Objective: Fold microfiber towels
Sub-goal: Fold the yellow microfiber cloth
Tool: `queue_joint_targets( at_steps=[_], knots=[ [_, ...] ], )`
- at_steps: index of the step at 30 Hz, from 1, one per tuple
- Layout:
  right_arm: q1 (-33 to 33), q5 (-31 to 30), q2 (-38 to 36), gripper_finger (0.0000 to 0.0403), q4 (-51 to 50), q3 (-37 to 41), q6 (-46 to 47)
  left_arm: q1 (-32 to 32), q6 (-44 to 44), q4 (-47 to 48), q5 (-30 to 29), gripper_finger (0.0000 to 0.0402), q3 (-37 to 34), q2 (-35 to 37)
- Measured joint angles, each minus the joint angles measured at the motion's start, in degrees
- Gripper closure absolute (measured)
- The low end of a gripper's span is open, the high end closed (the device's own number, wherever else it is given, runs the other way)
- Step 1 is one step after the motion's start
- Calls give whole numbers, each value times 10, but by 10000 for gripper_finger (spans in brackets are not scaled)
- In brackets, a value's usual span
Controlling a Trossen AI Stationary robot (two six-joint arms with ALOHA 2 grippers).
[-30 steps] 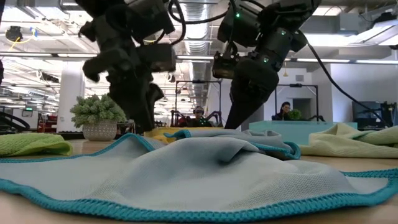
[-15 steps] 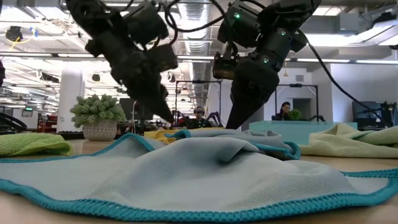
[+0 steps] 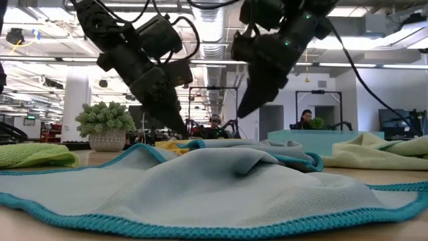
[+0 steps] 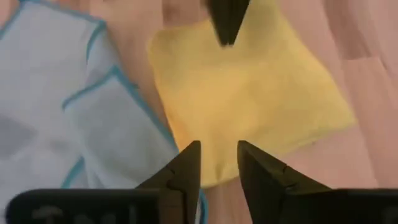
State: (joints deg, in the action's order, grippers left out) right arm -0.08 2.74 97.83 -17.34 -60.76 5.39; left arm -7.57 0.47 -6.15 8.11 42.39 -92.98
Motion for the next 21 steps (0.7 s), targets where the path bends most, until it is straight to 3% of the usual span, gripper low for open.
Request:
queue_joint_targets(
  at_steps=[3,5,13,21],
  knots=[
    [6,17,44,364,25,9,-3,-10,-10,-10,-7,399,0,2],
    [3,18,66,388,41,13,-7,-16,-15,-25,-6,400,0,-8],
    [-4,19,70,396,107,43,3,-41,-32,-130,18,401,0,-10],
    [8,19,94,399,132,45,-6,-63,-29,-205,76,401,17,-107]
  ],
)
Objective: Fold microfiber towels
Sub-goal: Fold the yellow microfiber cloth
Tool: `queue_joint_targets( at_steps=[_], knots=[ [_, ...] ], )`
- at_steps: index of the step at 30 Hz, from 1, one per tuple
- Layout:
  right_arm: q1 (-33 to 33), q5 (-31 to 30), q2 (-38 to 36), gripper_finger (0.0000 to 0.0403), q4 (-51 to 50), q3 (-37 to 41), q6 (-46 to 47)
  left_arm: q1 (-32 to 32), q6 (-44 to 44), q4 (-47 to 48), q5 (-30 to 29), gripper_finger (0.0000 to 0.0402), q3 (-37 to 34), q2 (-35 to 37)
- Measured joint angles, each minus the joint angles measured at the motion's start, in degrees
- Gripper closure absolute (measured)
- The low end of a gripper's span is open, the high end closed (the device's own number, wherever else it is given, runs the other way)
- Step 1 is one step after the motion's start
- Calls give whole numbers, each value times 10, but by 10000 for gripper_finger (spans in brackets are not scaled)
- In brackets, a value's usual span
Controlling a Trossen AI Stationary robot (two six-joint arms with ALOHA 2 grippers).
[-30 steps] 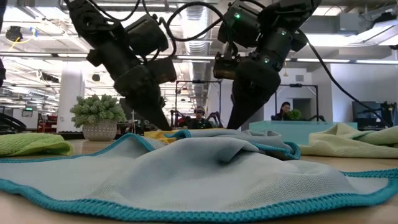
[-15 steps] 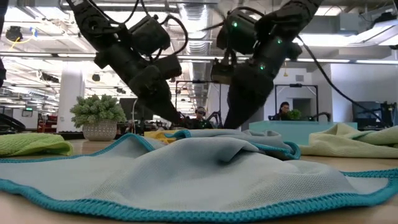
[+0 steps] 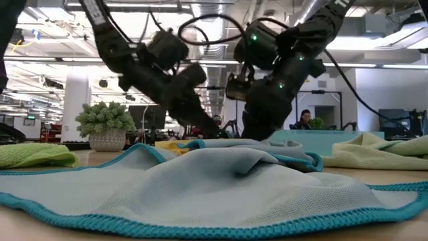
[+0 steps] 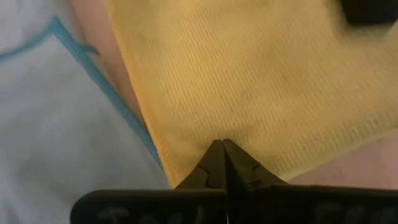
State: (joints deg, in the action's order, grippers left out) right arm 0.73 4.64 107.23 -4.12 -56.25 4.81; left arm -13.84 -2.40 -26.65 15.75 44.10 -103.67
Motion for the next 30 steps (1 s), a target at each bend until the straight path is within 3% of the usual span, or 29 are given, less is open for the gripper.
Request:
queue_joint_targets(
  at_steps=[9,13,20,25,28,30],
  knots=[
    [2,-4,5,401,3,0,-17,-12,-41,42,-93,402,69,-55],
    [2,-20,-11,401,-3,-1,-18,-18,-60,103,-121,401,85,-54],
    [0,-47,-64,401,-40,0,-19,-23,-64,102,-161,401,97,-53],
    [0,-47,-58,402,-62,0,-15,-16,-64,103,-144,401,103,-30],
    [0,-46,-42,402,-61,0,-13,-11,-64,118,-112,401,99,-34],
    [0,-46,-32,402,-62,0,-7,-9,-69,115,-121,401,100,-50]
  ],
)
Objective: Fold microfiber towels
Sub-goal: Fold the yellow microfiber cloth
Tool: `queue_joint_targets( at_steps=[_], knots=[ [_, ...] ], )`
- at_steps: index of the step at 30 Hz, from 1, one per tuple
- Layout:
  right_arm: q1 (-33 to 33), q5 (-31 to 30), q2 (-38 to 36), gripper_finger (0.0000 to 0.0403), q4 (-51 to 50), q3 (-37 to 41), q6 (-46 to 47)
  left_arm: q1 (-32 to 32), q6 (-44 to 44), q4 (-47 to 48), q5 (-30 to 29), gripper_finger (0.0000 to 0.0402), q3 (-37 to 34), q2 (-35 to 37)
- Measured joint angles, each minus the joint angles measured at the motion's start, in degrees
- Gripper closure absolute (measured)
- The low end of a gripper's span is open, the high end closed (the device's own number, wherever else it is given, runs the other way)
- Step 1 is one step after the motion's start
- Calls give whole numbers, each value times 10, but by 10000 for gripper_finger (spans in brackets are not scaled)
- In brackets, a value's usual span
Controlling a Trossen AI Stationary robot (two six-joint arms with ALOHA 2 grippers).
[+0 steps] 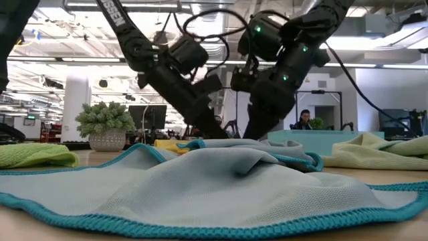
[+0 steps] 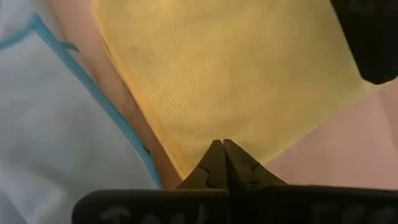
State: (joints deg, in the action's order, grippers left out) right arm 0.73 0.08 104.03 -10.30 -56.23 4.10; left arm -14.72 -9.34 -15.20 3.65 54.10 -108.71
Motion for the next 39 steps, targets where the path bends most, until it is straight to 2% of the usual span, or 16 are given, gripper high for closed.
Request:
queue_joint_targets(
  at_steps=[8,17,24,30,33,35,39],
  knots=[
    [0,-2,29,402,16,-2,5,-14,-1,-5,-13,401,0,-37],
    [2,-4,28,402,18,-2,-2,-18,-1,6,-32,401,-1,-28],
    [17,0,-37,402,2,-6,-33,-20,-15,42,-53,401,-1,49],
    [42,1,-105,401,6,-7,-53,-28,-20,136,-52,401,-1,149],
    [59,4,-122,401,-2,-6,-58,-33,-20,198,-30,401,-1,190],
    [71,20,-121,401,2,-7,-67,-35,-16,242,-5,401,-4,208],
    [103,91,-94,401,44,-1,-80,-35,-4,241,32,401,-55,228]
  ],
)
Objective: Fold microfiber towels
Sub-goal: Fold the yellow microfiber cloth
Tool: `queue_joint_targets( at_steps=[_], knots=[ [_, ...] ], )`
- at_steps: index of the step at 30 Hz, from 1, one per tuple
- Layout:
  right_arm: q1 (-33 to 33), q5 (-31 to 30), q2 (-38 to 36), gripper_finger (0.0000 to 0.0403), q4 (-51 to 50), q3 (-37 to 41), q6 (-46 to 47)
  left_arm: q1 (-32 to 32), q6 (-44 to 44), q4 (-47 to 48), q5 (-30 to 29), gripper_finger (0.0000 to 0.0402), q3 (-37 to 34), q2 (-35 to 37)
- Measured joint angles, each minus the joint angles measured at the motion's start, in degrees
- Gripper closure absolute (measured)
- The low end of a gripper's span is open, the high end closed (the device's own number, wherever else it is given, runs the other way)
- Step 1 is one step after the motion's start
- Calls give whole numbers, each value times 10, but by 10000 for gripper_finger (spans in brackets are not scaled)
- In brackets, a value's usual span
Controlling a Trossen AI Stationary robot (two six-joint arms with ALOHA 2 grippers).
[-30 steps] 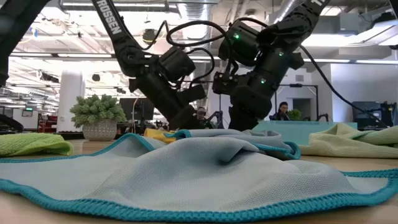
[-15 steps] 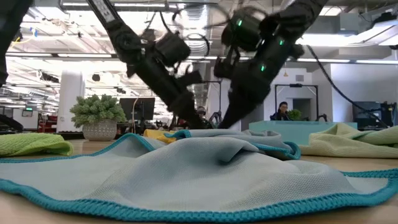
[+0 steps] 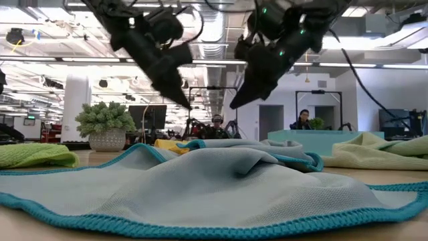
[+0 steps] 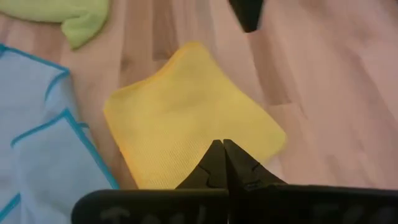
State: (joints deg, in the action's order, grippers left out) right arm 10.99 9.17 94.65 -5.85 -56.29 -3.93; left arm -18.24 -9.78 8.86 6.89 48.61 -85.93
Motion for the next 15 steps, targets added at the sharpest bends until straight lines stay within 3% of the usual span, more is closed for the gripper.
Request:
queue_joint_targets(
  at_steps=[8,15],
  knots=[
    [38,20,72,402,137,24,25,0,61,-224,19,401,-159,-2],
    [50,28,178,402,196,-3,45,-2,70,-247,20,401,-190,-3]
  ],
)
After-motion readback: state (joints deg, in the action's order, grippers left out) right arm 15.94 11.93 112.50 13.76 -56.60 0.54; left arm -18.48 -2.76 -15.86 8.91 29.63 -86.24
